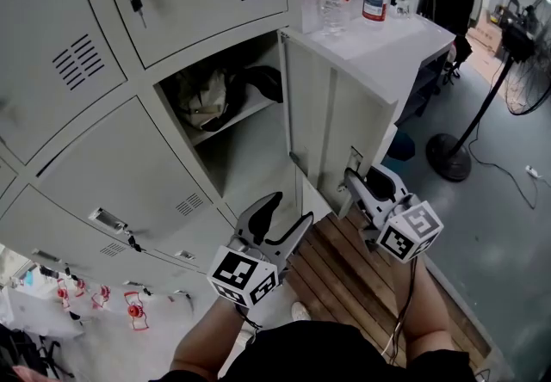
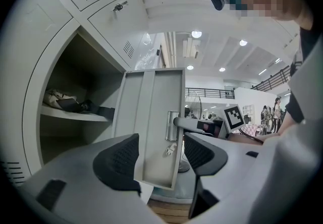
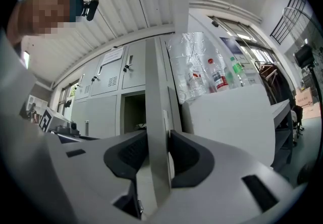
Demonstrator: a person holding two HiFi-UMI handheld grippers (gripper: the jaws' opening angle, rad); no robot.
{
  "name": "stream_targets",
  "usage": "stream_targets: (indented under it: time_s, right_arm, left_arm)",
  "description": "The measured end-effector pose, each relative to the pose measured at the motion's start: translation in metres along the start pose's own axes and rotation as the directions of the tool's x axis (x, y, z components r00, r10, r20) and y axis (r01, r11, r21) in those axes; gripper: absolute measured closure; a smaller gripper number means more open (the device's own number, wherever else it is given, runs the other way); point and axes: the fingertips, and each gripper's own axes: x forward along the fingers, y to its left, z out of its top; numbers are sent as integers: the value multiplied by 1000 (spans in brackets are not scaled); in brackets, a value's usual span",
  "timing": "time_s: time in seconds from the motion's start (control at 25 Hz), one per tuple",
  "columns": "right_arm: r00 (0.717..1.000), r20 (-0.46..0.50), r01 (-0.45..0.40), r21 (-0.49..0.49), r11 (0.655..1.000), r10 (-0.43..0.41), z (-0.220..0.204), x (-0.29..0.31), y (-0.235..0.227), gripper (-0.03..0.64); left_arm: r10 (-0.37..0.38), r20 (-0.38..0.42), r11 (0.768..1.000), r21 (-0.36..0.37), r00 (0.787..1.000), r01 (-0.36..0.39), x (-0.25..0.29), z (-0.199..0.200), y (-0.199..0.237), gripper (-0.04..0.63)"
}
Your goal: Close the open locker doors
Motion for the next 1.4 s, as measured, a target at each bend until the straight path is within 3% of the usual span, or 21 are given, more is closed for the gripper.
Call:
stream_targets:
  time_s: [0.4,0.84,1.4]
  right_arm:
    - [992,-37,-119,-10,993,119,-9,15,46,459]
    - [961,-62,-269,-11,963,268,-23,49,108,429]
    - [951,-86,-301,-29,953,298,-38,104,158,457]
  left_arm:
    - [32,9,999,-3,999,-32,-18,2,9,305]
    - [113,18,994,-1,993,-113,-51,6,37,305]
    - [242,31,970,5,970,-243,-105,15,72,305]
